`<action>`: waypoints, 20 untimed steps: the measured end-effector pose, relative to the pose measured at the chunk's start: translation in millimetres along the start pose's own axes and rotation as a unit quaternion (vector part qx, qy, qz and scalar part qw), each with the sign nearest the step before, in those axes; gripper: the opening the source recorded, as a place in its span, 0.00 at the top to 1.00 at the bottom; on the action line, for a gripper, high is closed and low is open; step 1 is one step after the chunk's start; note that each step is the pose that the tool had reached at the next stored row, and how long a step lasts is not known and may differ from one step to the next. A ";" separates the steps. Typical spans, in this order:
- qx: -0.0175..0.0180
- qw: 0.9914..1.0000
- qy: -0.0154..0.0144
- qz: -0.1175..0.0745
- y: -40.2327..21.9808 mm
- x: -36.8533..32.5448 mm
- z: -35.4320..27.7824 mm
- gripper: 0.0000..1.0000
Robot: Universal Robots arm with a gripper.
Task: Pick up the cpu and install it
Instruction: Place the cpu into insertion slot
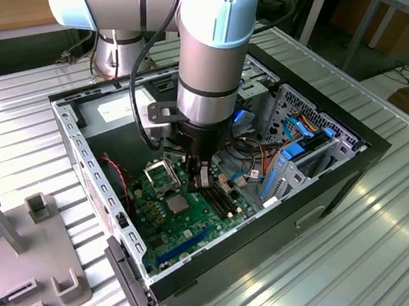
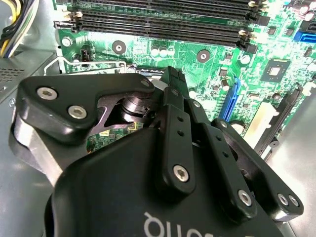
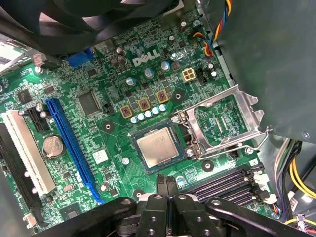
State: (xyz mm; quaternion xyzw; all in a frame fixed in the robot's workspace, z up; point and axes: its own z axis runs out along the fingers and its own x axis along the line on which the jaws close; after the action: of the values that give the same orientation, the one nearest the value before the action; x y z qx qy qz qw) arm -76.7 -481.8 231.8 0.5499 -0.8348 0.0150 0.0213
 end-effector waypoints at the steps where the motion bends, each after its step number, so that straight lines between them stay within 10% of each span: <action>1: 0.000 1.000 0.000 0.000 0.0 0.0 0.0 0.89; 13: 0.000 1.000 0.000 -0.004 0.0 0.0 0.0 0.89; 17: 0.003 0.998 0.000 -0.056 -0.4 -0.3 -0.6 0.89; 20: 0.003 0.998 0.000 -0.059 -1.2 -2.5 -6.0 0.89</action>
State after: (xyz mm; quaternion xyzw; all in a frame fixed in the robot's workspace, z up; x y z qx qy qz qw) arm -74.5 -479.6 237.7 0.5984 -0.8008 0.0162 0.0203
